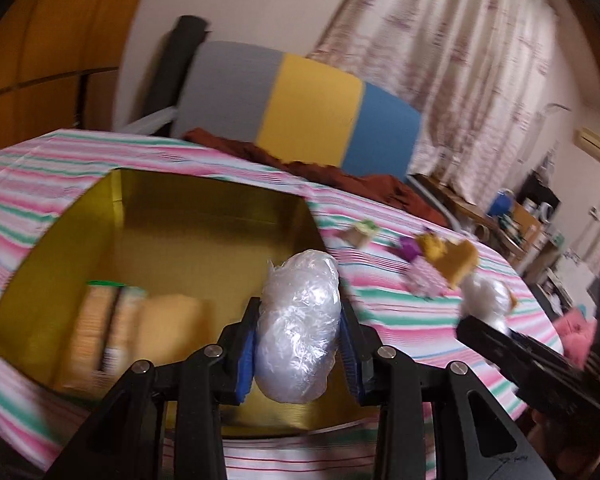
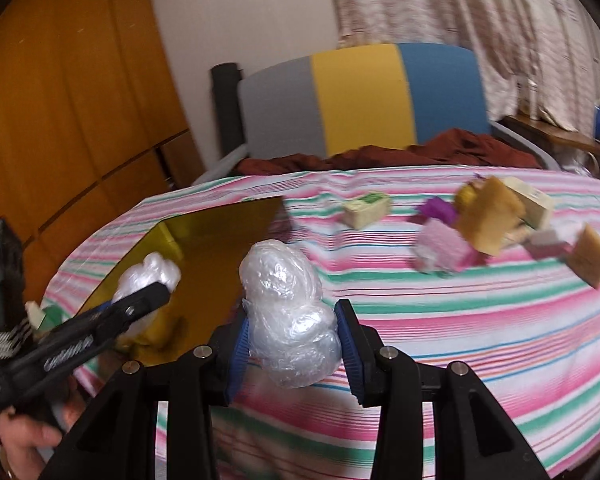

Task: Organize objects
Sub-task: 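Carry both plastic bundles to the gold tray and release them inside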

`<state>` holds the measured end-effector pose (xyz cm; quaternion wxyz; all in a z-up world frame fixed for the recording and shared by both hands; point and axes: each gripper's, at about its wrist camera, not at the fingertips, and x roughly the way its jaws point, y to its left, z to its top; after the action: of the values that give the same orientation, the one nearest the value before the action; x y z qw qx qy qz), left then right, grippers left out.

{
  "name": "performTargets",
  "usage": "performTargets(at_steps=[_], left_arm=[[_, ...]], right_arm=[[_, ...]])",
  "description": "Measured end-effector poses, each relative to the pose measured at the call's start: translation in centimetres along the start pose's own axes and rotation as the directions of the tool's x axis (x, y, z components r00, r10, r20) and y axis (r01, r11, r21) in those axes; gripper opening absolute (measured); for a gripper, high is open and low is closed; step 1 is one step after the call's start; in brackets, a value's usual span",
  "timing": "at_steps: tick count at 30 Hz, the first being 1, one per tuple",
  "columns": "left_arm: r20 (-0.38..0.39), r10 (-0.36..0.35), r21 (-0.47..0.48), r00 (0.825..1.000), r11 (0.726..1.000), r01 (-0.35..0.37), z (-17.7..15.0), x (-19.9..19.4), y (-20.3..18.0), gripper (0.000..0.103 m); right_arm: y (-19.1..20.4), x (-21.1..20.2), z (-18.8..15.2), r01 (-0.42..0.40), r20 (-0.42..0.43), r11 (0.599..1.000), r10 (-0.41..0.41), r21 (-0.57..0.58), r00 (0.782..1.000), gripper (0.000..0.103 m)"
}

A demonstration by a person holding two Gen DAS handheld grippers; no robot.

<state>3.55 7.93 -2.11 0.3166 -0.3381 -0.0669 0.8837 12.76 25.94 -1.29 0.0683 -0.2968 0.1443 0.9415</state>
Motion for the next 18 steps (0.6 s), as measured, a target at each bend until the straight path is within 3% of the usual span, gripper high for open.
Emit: performTargets(at_steps=[7, 13, 18], left_arm=[[-0.006, 0.148, -0.074, 0.989, 0.986, -0.148, 1.4, -0.7, 5.4, 0.036], [-0.049, 0.283, -0.135, 0.958, 0.948, -0.287, 2.0, -0.9, 10.5, 0.036], [-0.089, 0.337, -0.125, 0.937, 0.930, -0.346, 1.9, -0.3, 12.5, 0.037]], right_arm=[[5.2, 2.6, 0.5, -0.092, -0.057, 0.992, 0.088, -0.088, 0.995, 0.041], [7.5, 5.6, 0.5, -0.101, -0.137, 0.988, 0.085, -0.118, 0.987, 0.041], [8.8, 7.3, 0.4, -0.088, -0.172, 0.986, 0.063, -0.145, 0.983, 0.041]])
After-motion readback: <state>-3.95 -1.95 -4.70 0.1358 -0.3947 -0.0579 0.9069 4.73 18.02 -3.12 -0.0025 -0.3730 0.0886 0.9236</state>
